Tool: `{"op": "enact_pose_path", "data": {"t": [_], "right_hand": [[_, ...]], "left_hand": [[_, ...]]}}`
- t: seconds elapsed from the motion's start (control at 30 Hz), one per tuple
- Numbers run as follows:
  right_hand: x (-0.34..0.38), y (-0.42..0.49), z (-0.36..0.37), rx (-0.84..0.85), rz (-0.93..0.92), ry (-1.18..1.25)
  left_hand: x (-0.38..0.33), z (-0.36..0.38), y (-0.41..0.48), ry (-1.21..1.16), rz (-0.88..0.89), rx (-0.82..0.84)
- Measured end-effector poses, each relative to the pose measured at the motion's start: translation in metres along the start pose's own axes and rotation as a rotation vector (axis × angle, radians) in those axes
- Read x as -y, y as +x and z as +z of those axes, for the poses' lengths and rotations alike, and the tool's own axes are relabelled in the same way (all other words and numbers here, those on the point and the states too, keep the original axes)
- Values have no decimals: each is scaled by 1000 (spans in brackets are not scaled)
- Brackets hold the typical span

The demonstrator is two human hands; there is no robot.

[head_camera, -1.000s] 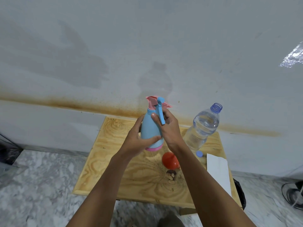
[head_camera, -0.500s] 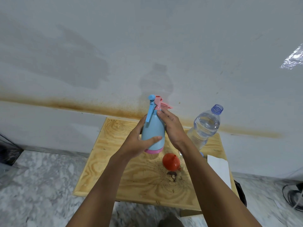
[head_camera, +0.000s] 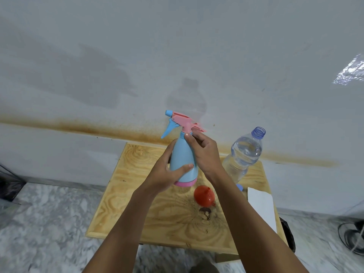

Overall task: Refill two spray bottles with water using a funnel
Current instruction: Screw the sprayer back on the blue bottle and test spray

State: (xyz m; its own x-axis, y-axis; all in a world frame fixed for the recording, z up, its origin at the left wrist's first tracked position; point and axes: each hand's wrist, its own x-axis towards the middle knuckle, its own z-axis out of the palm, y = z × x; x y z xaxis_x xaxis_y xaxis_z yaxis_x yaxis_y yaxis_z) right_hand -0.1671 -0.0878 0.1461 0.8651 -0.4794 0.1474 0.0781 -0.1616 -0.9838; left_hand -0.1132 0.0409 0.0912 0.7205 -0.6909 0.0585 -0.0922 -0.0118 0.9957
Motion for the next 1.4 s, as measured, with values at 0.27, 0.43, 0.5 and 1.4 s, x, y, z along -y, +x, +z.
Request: {"op": "enact_pose_path", "data": {"t": [0.27,0.43,0.5,1.4], "right_hand": [[2,-1,-6,90,17,-60],[-4,-5,4,-25,0,-3],[-6,-6,5,-72,7,-1],[3,-1,-26,201,327,-11]], "left_hand": [[1,-4,-3,13,0,25],[1,2,-4,-14,19,8],[2,2,-5,-25,27,11],[-2,14,-20,-159,-221,205]]}}
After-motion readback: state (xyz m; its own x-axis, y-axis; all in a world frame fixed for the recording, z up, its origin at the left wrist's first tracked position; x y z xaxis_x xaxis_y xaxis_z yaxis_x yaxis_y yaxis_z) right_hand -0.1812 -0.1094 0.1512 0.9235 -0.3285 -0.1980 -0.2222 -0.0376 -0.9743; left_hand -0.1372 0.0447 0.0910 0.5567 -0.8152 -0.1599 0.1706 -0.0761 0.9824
